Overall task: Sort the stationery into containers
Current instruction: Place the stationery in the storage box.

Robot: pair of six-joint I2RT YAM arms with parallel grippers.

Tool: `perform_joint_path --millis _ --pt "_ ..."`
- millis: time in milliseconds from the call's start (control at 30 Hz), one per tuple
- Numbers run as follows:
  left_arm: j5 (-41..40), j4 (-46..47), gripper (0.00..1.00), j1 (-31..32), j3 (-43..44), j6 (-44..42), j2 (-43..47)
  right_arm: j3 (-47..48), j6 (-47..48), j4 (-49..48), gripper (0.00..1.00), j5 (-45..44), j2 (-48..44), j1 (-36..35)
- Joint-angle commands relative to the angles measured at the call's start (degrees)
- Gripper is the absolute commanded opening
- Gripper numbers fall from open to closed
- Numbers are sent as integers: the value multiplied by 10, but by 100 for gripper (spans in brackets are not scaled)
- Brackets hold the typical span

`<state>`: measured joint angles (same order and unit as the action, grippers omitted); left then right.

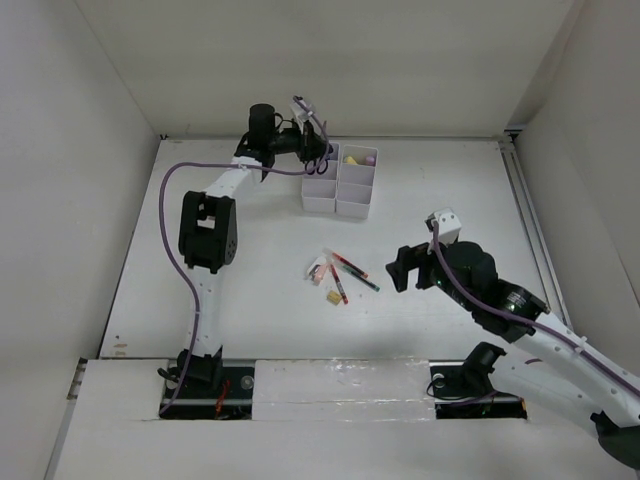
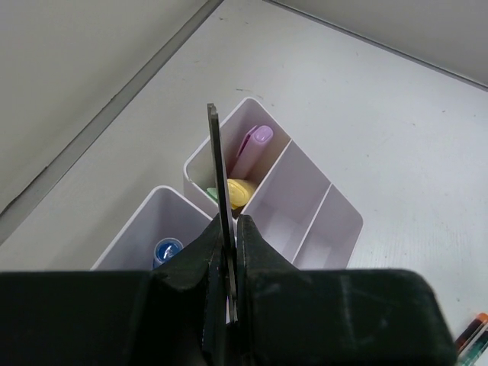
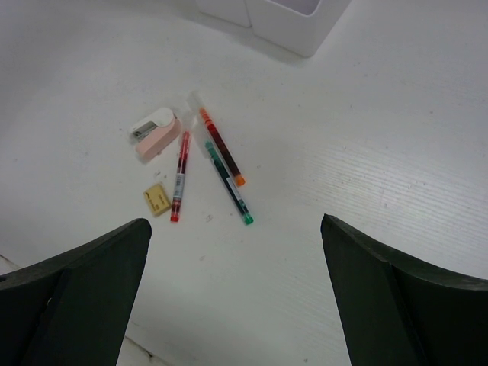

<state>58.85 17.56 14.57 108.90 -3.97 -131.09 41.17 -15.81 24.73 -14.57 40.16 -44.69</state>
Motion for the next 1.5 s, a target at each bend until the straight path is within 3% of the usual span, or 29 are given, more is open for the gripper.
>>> perform_joint_path --millis 0,467,600,733,867,1067,1133,1233,1267,1467 --pt "41 61 0 -9 28 19 2 13 12 -43 100 3 2 3" --pt "41 77 0 -9 61 45 -38 36 18 -48 100 2 -3 3" --pt "41 77 11 -9 61 50 -43 36 18 -48 100 2 -9 3" --pt "35 77 12 -9 67 50 -49 36 23 -48 100 2 -9 3" --pt "41 77 21 -9 67 55 -49 36 23 -48 100 2 -14 3" --pt "28 107 30 -2 -12 61 34 30 28 -59 100 15 -14 3" --pt "13 113 42 5 -37 61 78 30 28 -59 100 20 -14 3" --pt "-36 137 73 11 -54 74 130 30 28 -59 100 25 -7 3" --pt "-54 137 100 16 -55 84 138 30 28 -59 100 25 -7 3" --pt "-157 123 100 16 -62 156 216 11 28 -78 100 25 4 3"
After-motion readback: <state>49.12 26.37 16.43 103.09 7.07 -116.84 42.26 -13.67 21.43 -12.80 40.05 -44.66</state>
